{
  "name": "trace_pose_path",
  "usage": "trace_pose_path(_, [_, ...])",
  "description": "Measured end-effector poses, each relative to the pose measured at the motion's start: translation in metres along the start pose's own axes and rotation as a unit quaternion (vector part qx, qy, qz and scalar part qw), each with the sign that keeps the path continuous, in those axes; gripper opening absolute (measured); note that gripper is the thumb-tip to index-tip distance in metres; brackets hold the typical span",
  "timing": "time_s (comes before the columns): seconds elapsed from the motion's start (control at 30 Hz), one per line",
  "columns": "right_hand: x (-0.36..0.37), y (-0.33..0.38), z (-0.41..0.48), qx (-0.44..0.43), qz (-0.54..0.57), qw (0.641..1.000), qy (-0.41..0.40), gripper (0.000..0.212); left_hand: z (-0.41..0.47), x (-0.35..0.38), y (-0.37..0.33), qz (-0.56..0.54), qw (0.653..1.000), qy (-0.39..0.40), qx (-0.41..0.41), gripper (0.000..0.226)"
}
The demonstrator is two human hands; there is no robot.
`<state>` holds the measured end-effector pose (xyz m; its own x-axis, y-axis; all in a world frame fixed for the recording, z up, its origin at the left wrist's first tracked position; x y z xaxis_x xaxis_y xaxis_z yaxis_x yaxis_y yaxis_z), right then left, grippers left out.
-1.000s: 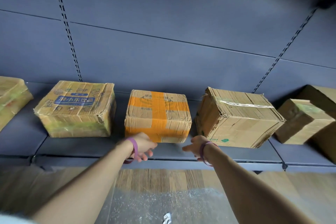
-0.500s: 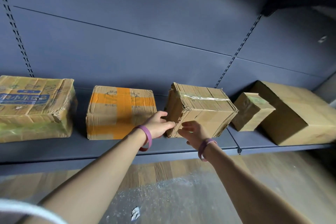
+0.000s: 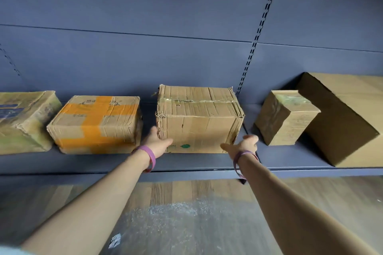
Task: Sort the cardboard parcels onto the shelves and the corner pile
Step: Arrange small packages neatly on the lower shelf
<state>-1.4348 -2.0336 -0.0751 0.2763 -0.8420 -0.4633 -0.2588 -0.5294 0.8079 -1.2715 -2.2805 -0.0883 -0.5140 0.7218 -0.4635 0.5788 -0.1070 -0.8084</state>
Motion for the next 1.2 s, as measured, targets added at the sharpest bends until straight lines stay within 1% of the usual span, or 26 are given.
trace_pose_path(0.1, [0.008, 0.008, 0.018, -0.086, 0.046, 0.989, 0.107, 0.096, -0.006, 0.009, 0.006, -0.033, 0.998, -0.056, -0.014, 0.047])
trace_pose_path(0.17, [0.015, 0.008, 0.025, -0.111, 0.059, 0.979, 0.158, 0.094, -0.018, 0.014, 0.005, -0.065, 0.995, -0.073, -0.025, 0.040])
trace_pose_path(0.2, [0.016, 0.007, 0.028, -0.113, 0.075, 0.976, 0.170, 0.089, -0.027, 0.018, 0.005, -0.076, 0.993, -0.078, -0.037, 0.043])
trace_pose_path(0.27, [0.013, 0.006, 0.033, -0.116, 0.110, 0.972, 0.171, 0.077, -0.041, 0.024, 0.001, -0.082, 0.992, -0.085, -0.053, 0.049])
trace_pose_path(0.33, [0.009, 0.003, 0.035, -0.116, 0.122, 0.971, 0.173, 0.068, -0.052, 0.029, 0.002, -0.091, 0.989, -0.092, -0.071, 0.048])
trace_pose_path(0.43, [0.001, -0.004, 0.036, -0.109, 0.127, 0.973, 0.159, 0.054, -0.057, 0.030, 0.005, -0.058, 0.990, -0.106, -0.076, 0.049])
trace_pose_path(0.53, [-0.002, -0.011, 0.038, -0.110, 0.130, 0.976, 0.133, 0.036, -0.052, 0.024, 0.003, -0.055, 0.986, -0.136, -0.083, 0.040])
trace_pose_path(0.6, [-0.001, -0.011, 0.041, -0.108, 0.112, 0.980, 0.123, 0.028, -0.048, 0.021, 0.001, -0.069, 0.983, -0.144, -0.088, 0.032])
trace_pose_path(0.7, [-0.005, -0.008, 0.041, -0.105, 0.086, 0.984, 0.118, 0.028, -0.048, 0.015, -0.003, -0.075, 0.984, -0.140, -0.082, 0.028])
trace_pose_path(0.8, [-0.008, 0.001, 0.034, -0.131, 0.040, 0.982, 0.131, 0.043, -0.048, 0.006, 0.000, -0.079, 0.984, -0.141, -0.078, 0.027])
trace_pose_path(0.83, [-0.009, 0.004, 0.030, -0.141, 0.019, 0.981, 0.134, 0.043, -0.047, 0.005, 0.000, -0.086, 0.983, -0.144, -0.072, 0.028])
trace_pose_path(0.93, [-0.014, 0.009, 0.022, -0.156, -0.016, 0.980, 0.120, 0.027, -0.049, 0.002, -0.006, -0.098, 0.983, -0.148, -0.052, 0.030])
trace_pose_path(1.03, [-0.018, 0.014, 0.011, -0.161, -0.009, 0.982, 0.097, 0.016, -0.054, -0.010, -0.013, -0.083, 0.982, -0.169, -0.018, 0.024])
trace_pose_path(1.1, [-0.018, 0.016, 0.005, -0.162, 0.002, 0.982, 0.097, 0.012, -0.057, -0.019, -0.018, -0.070, 0.981, -0.183, 0.008, 0.020])
trace_pose_path(1.2, [-0.022, 0.025, 0.003, -0.173, 0.005, 0.980, 0.095, 0.005, -0.061, -0.027, -0.028, -0.084, 0.975, -0.203, 0.040, 0.015])
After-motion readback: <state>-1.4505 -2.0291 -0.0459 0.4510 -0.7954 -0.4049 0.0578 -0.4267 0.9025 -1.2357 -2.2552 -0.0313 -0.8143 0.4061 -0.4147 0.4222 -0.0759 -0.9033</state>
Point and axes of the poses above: each hand's wrist, its own z-axis towards the middle knuckle, its own x-axis out of the palm, y = z × x, the point moved 9 cm from there along z, towards the middle knuckle
